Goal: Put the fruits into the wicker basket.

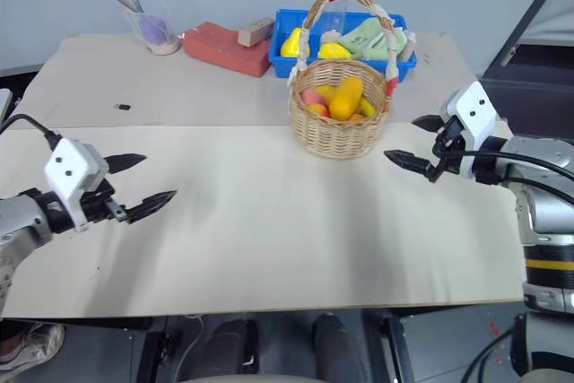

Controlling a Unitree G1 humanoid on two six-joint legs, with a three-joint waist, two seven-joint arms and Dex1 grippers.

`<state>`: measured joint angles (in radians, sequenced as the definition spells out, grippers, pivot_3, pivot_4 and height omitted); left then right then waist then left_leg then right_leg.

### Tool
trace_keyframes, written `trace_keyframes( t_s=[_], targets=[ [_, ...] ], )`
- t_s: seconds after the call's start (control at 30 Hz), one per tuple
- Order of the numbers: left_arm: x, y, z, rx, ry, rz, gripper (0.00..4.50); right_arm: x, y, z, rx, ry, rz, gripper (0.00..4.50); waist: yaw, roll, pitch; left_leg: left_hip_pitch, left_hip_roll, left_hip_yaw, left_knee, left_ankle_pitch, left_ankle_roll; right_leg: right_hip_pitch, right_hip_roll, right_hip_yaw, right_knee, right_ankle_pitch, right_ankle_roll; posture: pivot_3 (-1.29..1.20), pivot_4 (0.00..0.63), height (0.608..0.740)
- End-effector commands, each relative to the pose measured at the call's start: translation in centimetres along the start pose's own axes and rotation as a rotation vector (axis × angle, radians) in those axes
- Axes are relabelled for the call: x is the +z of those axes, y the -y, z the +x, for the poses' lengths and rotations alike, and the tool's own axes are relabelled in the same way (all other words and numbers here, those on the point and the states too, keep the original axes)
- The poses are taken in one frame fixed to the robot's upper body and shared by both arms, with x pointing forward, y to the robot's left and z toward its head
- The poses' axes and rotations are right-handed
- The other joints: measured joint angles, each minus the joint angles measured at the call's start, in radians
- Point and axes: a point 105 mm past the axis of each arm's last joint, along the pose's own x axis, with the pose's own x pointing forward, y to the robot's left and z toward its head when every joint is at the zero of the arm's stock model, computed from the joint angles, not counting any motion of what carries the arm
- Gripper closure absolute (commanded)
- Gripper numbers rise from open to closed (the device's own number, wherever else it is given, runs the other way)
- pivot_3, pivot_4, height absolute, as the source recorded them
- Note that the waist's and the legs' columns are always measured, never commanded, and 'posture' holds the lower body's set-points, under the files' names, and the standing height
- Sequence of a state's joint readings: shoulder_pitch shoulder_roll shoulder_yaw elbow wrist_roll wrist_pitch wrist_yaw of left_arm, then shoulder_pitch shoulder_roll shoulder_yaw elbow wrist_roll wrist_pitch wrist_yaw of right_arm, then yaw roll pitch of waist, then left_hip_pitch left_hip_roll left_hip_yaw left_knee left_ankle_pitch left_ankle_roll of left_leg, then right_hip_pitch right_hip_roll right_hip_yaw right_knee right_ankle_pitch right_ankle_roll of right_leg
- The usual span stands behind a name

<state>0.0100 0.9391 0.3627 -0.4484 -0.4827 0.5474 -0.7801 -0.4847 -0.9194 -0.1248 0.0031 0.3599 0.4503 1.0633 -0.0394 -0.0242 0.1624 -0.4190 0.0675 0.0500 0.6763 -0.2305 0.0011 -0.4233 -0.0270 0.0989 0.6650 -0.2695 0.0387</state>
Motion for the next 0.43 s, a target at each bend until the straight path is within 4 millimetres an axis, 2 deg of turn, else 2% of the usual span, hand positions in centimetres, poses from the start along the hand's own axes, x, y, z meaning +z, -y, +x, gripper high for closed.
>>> trace_keyframes(
  t_s=[0.03, 0.17, 0.43],
  targets=[
    [-0.29, -1.55, -1.96, 0.051, -0.038, 0.025, 0.0, 0.98, -2.01, -1.27, 0.137, -0.03, -0.047, 0.02, -0.001, 0.0, 0.0, 0.001, 0.0, 0.0, 0.0, 0.0, 0.0, 0.001, 0.0, 0.0, 0.0, 0.0, 0.0, 0.0, 0.15, 0.732],
    [-0.26, -1.87, -2.67, 0.045, -0.039, 0.009, 0.0, 0.03, -2.26, -1.95, 0.16, -0.092, -0.051, 0.02, 0.002, 0.0, 0.0, 0.003, 0.0, 0.001, 0.001, 0.0, 0.0, 0.002, -0.001, 0.0, 0.0, 0.0, 0.0, 0.0, 0.15, 0.732],
    [-0.08, -1.51, -2.66, 0.019, -0.023, 0.002, 0.0, 0.3, -2.27, -1.63, 0.16, -0.077, -0.048, 0.02, 0.003, 0.0, 0.0, 0.003, 0.0, 0.002, 0.0, 0.0, 0.0, 0.002, -0.001, 0.0, 0.0, 0.0, 0.0, 0.0, 0.15, 0.732]
  ],
)
